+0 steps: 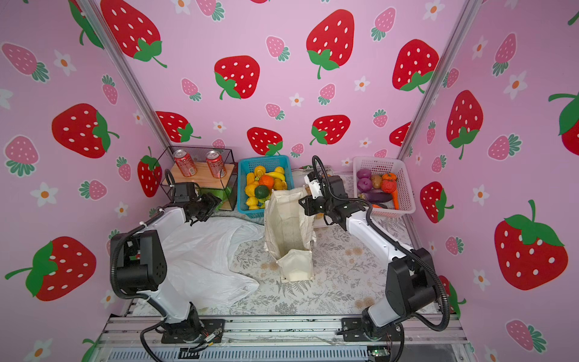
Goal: Place the mixed food into the grocery bags and tie them
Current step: 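Reach the left gripper to the shelf and grasp the green chip bag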
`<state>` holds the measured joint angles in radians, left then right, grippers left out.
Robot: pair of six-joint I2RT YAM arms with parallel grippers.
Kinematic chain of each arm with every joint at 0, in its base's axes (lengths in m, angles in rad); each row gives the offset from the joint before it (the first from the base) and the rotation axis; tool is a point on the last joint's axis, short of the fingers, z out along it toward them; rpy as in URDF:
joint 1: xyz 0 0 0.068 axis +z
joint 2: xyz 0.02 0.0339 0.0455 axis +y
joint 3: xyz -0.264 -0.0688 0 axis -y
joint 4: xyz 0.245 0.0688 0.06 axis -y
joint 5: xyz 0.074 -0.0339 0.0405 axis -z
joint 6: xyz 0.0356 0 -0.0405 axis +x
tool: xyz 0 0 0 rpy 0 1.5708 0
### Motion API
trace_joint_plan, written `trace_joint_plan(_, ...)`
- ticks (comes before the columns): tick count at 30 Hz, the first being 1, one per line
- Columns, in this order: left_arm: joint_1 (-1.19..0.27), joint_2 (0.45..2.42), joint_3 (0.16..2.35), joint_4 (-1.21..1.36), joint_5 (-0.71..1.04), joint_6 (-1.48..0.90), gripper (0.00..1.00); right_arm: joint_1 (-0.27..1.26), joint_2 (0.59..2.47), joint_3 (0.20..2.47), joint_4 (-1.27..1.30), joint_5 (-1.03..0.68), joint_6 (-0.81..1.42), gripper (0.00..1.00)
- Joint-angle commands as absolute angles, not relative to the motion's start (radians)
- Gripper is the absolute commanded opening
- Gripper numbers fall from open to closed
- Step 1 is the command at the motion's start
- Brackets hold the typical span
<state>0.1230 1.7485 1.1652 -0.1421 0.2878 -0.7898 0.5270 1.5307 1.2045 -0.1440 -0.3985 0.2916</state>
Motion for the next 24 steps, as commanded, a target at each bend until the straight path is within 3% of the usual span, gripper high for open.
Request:
trace_joint_plan(1, 0.123, 1.749, 1.145, -0.064, 0.265, -0.813, 0.59, 0.525, 1.539, 1.2, -0.124, -0.425, 0.278, 0.04)
trace_joint_plan(14, 0.123, 1.623, 1.081, -0.029, 0.238, -0.774, 0.14, 0.525, 1.537, 1.202, -0.123, -0.429, 0.285, 0.04)
trace_joint_plan(19, 0.121, 1.493, 1.048, -0.083, 0.191, -0.754, 0.07, 0.525, 1.531, 1.197, -0.109, -0.437, 0.3, 0.04)
trace_joint_plan(20, 0.121, 1.46, 1.044, -0.11, 0.169, -0.746, 0.01, 0.525, 1.53, 1.197, -0.109, -0.439, 0.302, 0.04)
trace_joint_plan(24, 0.121, 1.322, 1.034, -0.196, 0.11, -0.689, 0.0, 0.525, 1.522, 1.189, -0.098, -0.44, 0.313, 0.04)
